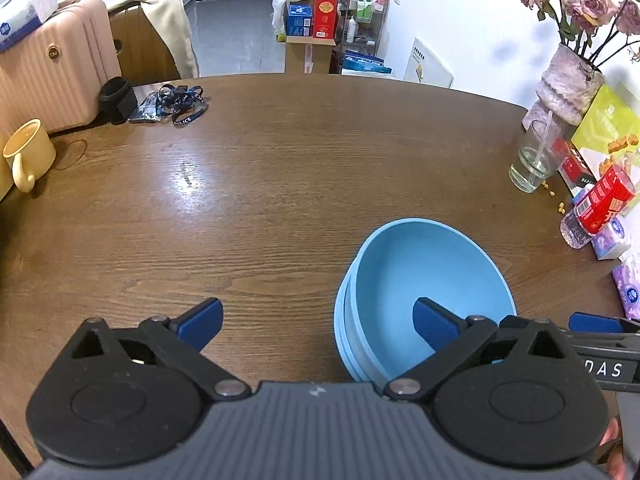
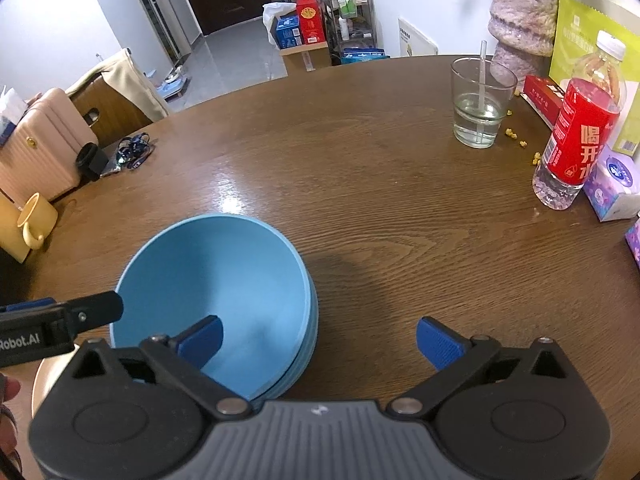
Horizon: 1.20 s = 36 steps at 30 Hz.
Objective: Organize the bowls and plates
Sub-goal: 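Close both grippers on the rim of the whole blue bowl stack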
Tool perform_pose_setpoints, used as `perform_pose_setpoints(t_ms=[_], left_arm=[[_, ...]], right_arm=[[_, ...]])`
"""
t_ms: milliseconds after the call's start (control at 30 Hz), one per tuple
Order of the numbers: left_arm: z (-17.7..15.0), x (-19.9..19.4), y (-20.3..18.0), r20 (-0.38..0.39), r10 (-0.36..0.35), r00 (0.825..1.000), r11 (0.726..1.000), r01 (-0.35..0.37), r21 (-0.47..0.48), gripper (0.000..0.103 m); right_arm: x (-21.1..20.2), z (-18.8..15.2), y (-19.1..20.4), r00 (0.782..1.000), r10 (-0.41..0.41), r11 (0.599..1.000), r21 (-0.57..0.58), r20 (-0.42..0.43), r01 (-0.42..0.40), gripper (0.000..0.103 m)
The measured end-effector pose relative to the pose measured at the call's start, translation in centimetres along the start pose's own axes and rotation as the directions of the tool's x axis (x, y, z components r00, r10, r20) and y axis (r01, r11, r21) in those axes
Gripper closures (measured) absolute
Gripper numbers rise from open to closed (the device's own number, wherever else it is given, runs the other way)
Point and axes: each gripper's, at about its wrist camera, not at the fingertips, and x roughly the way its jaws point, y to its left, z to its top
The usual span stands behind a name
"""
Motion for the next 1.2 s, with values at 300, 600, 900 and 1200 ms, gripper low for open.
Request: perform_pose_setpoints(t_ms=[300, 600, 900, 1200], left_arm=[[0.1, 0.7, 0.3, -0.026, -0.027, 0.999, 1.000, 0.027, -0.015, 0.000], [0.3, 2.0, 0.1, -0.036, -0.035, 0.999, 0.999, 0.034, -0.031, 0.000], [0.3, 4.4, -0.3, -0.100, -0.037, 0.994, 0.999, 0.035, -0.029, 0.022], [0.5, 6.1, -0.1, -0.150, -0.058, 0.987, 0.997, 0.051, -0.053, 0.033]], right_arm=[[0.6, 0.2, -0.4, 1.000, 0.016, 1.000, 0.016, -0.016, -0.015, 0.000], [2.0, 0.3, -0.9, 0.999, 0.029, 0.999, 0.031, -0.043, -0.027, 0.000], [4.1, 0.3, -0.9, 0.994, 0.066, 0.997, 0.046, -0.087, -0.062, 0.009], [5.5, 0.5, -0.9, 0.989, 0.102, 0.994, 0.055, -0.111, -0.097, 0.035]])
